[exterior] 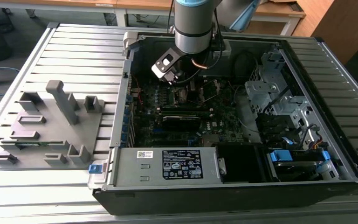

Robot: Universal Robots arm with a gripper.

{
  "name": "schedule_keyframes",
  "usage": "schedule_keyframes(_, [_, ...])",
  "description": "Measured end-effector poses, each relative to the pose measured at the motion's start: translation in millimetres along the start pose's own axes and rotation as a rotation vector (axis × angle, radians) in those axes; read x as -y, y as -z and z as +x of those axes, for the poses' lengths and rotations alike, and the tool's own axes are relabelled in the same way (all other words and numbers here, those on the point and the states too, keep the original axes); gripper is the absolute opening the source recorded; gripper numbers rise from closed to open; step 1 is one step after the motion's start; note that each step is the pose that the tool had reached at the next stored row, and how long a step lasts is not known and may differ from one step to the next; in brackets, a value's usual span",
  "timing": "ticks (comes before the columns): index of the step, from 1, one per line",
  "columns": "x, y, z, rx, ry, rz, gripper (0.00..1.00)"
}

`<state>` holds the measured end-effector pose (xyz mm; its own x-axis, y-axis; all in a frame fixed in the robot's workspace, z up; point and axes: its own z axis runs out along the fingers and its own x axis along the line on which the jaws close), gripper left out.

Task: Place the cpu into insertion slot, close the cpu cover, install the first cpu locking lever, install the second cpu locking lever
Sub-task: 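Place the cpu into insertion slot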

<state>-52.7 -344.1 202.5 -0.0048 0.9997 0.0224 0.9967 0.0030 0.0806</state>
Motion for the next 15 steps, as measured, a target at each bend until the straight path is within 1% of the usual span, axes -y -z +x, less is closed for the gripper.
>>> schedule_keyframes(5, [0.2,-2.9,0.0,-0.0001,0.0,-0.0001,0.54])
schedule_keyframes(15, [0.3,-4.6,2.8,-0.0007,-0.001,-0.0002,0.54])
